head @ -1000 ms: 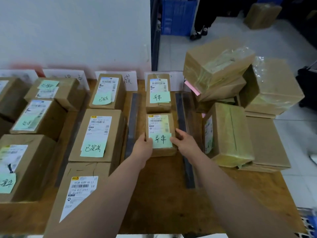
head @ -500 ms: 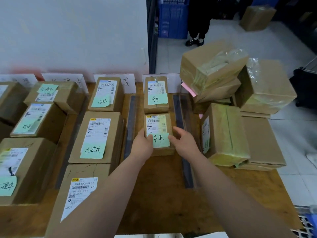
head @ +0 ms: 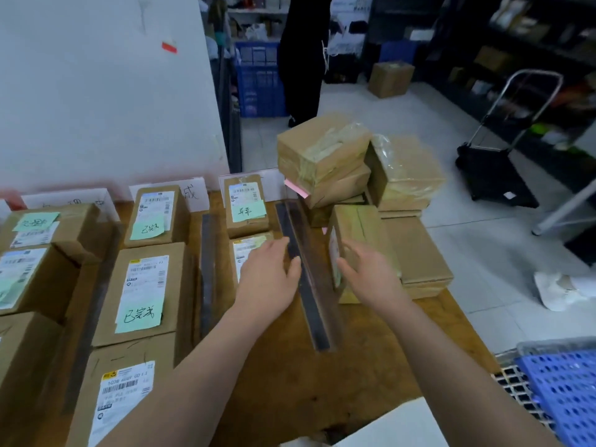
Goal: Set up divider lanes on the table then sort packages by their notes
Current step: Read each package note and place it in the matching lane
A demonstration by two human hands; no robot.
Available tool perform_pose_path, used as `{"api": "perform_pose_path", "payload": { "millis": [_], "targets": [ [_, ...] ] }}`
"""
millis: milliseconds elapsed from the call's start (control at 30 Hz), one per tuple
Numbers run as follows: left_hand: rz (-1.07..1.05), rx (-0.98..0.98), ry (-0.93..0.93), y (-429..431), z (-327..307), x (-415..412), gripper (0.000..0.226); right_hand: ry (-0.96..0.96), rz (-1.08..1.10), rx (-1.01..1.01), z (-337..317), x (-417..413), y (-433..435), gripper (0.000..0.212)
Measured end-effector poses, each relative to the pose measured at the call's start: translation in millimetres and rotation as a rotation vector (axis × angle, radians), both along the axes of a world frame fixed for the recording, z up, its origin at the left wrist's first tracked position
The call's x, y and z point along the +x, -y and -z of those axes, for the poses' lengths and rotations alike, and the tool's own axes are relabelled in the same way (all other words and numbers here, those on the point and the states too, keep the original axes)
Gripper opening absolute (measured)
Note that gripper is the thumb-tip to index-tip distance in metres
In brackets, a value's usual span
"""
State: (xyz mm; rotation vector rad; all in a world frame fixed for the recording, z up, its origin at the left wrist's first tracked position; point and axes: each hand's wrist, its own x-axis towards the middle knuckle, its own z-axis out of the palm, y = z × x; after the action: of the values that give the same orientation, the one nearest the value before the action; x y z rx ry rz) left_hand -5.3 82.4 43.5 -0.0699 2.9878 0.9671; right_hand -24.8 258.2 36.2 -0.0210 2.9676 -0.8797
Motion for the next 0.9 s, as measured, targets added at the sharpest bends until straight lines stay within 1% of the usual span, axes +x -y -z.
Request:
{"api": "perform_pose_path", "payload": {
  "millis": [167,267,333,400,533,600,667,767,900],
  "targets": [
    [0.160,-0.009,0.009,-55,-1,1,0.051,0.052,0.122,0.064,-8,16,-65,0.047],
    [0.201,0.007,0.043,-88,2,-5,0.055,0.108,0.177,0.076,-5,14,-101,0.045],
    [0.192,0.010,0.087,-108,8,-14,0.060,0.133,0.189,0.063,-1,9,-121,0.044],
    [0.145,0.003,0.155,-128,15,-23,0.068,0.159,0.179,0.057,7,1,-139,0.044],
    [-0.025,-0.010,0.326,-163,33,-42,0.098,0.214,0.091,0.071,31,-18,-167,0.044],
    [-0.105,-0.062,0.398,-177,43,-51,0.108,0.220,-0.003,0.129,41,-27,-176,0.038],
    [-0.182,-0.110,0.429,-187,52,-58,0.117,0.227,-0.074,0.198,48,-35,-184,0.039],
    [-0.263,-0.114,0.435,-200,61,-62,0.122,0.248,-0.122,0.239,57,-41,-193,0.046],
    [-0.336,-0.139,0.416,-210,65,-57,0.121,0.226,-0.169,0.197,71,-45,-207,0.046]
  ]
}}
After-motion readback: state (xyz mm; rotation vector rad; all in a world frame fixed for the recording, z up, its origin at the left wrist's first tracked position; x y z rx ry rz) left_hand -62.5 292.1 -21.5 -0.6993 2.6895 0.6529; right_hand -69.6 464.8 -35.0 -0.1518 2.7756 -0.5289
